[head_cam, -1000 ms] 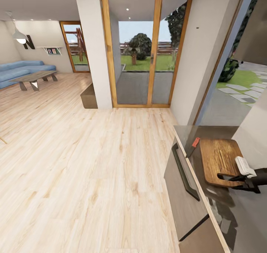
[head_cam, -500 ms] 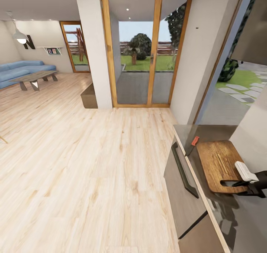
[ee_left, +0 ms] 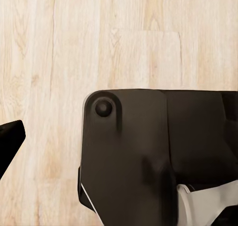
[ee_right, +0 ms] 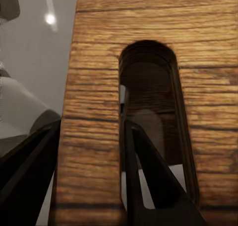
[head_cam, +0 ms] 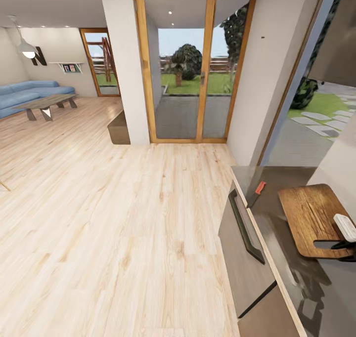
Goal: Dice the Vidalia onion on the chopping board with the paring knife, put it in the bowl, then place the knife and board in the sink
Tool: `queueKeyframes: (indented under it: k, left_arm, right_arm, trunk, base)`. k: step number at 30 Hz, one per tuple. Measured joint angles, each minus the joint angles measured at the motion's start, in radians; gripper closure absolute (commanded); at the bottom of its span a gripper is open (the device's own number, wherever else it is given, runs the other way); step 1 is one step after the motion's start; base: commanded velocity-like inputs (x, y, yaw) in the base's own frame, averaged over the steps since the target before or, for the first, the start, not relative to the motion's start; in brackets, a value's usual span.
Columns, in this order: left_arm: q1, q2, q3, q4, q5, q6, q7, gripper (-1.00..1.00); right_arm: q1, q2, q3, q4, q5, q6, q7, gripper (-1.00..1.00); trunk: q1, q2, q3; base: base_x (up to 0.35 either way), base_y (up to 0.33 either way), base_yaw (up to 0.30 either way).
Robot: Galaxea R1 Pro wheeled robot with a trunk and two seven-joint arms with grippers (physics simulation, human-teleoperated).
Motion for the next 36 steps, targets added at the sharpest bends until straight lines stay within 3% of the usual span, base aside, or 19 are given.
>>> queueKeyframes:
  k: [36]
  left_arm:
    - [0.000,0.000,0.000,0.001,0.000,0.002,0.000,-1.00]
  right_arm:
    - [0.000,0.004,0.021,0.082,0.004,-0.067,0.000,1.00]
  trunk:
    - [0.000,0.000,0.000]
  base:
    - [0.000,0.000,0.000]
